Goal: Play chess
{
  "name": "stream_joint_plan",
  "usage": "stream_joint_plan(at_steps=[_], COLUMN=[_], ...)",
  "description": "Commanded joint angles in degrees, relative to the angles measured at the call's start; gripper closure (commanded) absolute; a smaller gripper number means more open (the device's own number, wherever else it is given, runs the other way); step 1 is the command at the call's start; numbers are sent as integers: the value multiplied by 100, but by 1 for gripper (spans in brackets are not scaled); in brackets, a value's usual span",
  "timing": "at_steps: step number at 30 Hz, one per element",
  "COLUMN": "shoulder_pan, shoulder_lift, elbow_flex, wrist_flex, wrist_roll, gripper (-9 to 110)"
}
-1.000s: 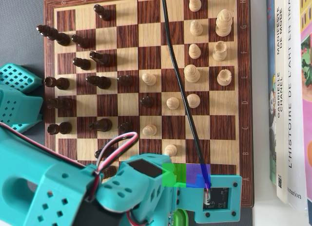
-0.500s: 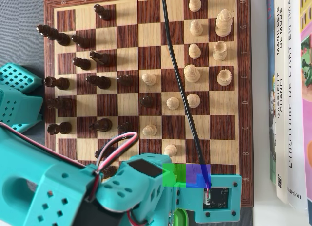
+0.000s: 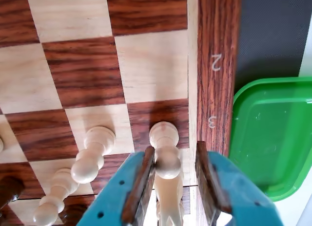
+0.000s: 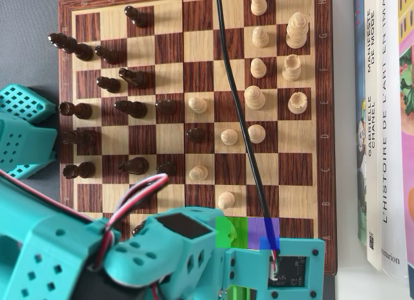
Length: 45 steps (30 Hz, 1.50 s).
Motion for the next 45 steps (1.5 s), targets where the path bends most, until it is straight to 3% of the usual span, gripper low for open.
stream_joint_plan(at_steps=[1,14,26,45], shoulder_pan=[18,-167,-9,-1503], shoulder_lift=[369,1283,3445,7462], elbow_flex=[-237,-167,1266,5590], wrist_flex=[132,167,18,-3858], wrist_roll=[26,53,202,756], gripper=[88,88,88,88])
